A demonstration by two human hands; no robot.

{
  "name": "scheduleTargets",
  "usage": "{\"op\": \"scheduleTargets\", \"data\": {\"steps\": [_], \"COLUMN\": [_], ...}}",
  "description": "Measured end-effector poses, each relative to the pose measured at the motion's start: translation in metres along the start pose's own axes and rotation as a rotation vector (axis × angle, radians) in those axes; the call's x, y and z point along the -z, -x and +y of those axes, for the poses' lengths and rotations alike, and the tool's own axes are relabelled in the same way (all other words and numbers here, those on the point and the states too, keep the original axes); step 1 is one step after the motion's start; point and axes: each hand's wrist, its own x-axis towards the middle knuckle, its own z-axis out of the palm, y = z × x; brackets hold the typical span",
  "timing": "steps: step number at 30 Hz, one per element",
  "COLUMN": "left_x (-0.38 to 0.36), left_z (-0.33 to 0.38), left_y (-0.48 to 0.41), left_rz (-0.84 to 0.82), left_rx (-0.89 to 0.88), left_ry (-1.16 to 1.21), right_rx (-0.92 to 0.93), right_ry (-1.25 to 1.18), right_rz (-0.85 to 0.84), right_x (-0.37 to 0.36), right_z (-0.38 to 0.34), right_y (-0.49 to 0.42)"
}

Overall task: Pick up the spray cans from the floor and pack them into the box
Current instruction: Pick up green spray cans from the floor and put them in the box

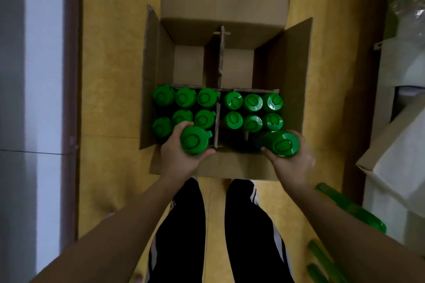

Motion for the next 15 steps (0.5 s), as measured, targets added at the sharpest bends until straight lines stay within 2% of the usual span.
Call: {"op": "scheduleTargets", "data": {"steps": [7,15], "left_x": [-0.033,-0.068], "left_z": [-0.051,-0.073], "left_y": [-0.024,-0.047], "left_rz": [-0.135,-0.092], "left_rx": [0.093,0.142], "left_ry": [-0.047,-0.099], "right_rx": [-0.071,-0.090], "right_ry": [0.000,-0.001], "right_rz": [-0.022,-0.007], "right_x": [-0.032,-0.050], "right_z": [0.027,0.048], "right_y": [-0.018,-0.033]}}
